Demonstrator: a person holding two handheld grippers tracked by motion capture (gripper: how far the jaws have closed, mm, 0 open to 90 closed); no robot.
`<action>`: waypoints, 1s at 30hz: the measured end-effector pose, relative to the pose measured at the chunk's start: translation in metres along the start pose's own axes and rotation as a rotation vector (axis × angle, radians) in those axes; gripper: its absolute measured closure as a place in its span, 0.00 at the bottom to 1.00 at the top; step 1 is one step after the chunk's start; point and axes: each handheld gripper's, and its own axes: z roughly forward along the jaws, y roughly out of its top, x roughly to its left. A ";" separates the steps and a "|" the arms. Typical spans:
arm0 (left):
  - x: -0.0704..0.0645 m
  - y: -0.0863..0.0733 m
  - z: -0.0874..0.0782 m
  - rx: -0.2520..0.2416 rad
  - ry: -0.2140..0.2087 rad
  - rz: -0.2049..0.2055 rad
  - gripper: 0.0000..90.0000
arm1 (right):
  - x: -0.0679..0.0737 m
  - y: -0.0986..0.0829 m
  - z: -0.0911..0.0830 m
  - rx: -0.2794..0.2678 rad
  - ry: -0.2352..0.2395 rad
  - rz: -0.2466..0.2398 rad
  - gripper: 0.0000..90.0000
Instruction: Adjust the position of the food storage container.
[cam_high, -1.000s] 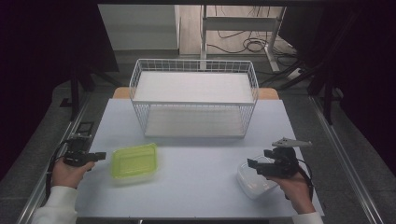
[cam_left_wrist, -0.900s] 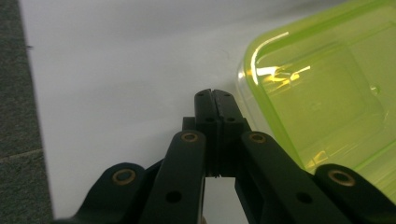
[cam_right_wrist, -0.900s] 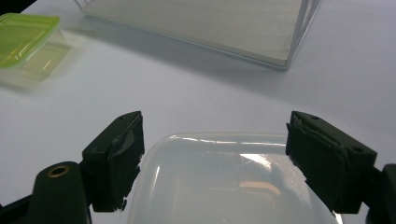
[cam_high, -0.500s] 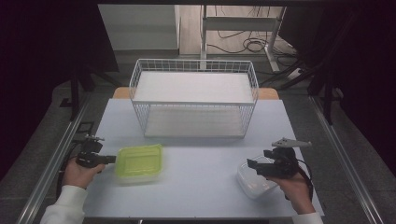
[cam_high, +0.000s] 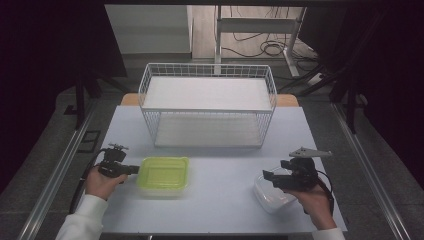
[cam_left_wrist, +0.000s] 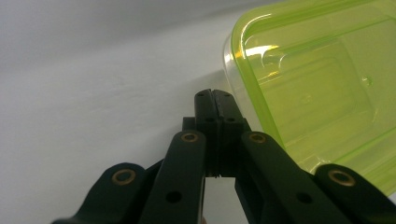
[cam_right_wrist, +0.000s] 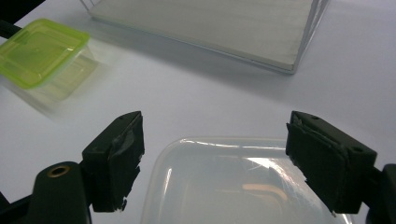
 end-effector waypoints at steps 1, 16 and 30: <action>-0.002 0.000 0.001 0.002 -0.006 0.004 1.00 | 0.001 0.000 0.000 0.000 0.001 0.000 0.22; -0.021 0.001 0.009 0.019 -0.066 0.031 1.00 | 0.007 0.005 -0.003 -0.009 0.005 -0.005 0.22; -0.062 0.015 0.030 0.049 -0.139 0.085 1.00 | 0.015 0.010 -0.002 -0.016 0.017 -0.013 0.22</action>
